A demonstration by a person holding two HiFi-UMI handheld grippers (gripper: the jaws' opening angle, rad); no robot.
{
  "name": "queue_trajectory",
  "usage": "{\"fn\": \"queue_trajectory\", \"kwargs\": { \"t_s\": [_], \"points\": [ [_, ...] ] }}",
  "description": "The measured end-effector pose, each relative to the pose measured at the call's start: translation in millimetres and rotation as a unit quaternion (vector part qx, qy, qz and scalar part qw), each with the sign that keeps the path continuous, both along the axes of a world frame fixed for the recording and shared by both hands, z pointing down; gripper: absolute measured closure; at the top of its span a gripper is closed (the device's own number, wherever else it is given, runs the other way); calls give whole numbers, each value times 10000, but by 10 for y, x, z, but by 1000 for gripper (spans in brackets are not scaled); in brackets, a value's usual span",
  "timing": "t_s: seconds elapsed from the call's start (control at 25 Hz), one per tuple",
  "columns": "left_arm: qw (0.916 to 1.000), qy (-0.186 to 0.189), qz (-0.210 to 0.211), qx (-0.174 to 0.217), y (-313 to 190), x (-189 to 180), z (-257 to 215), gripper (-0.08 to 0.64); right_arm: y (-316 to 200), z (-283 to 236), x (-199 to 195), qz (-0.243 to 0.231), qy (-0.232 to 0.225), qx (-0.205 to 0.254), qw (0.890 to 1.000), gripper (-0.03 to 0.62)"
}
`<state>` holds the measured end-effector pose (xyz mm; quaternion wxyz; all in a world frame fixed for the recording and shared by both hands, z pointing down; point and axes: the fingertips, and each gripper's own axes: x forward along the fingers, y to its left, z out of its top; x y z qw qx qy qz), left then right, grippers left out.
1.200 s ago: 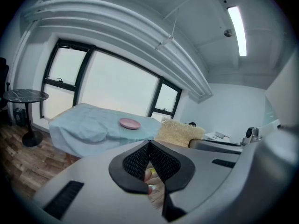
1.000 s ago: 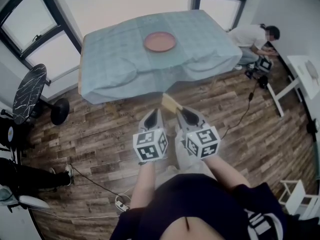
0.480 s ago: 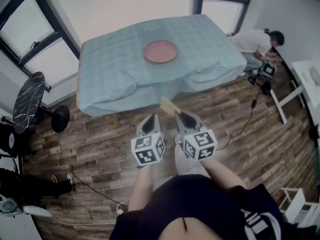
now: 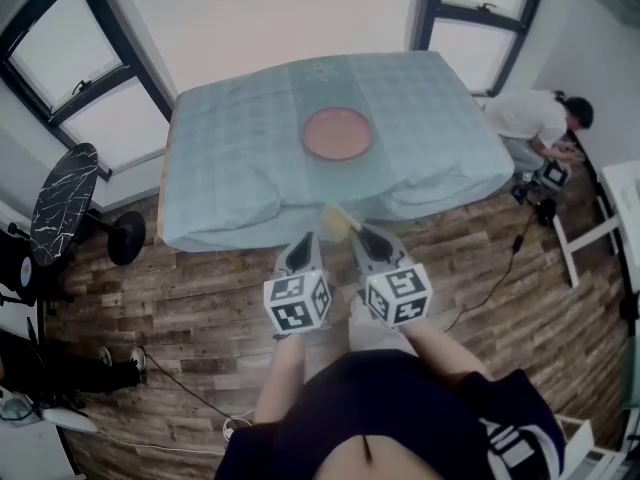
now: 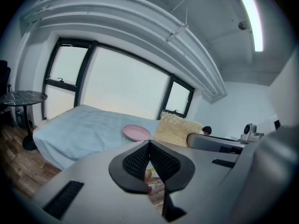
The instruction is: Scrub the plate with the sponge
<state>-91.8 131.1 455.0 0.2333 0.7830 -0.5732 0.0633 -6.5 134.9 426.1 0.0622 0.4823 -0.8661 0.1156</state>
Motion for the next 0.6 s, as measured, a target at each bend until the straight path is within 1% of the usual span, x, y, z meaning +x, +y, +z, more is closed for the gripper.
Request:
{"fn": "queue_trajectory", "kwargs": {
  "t_s": [0.16, 0.4, 0.6],
  "points": [
    [9998, 5, -184, -21, -409, 36, 3, 552, -406, -6, 74, -162, 33, 28, 9999, 557],
    [9987, 203, -461, 7, -1026, 157, -17, 552, -1022, 24, 298, -266, 18, -18, 9996, 557],
    [9981, 326, -508, -74, -1383, 292, 68, 552, -1428, 136, 468, -304, 13, -61, 9995, 557]
  ]
}}
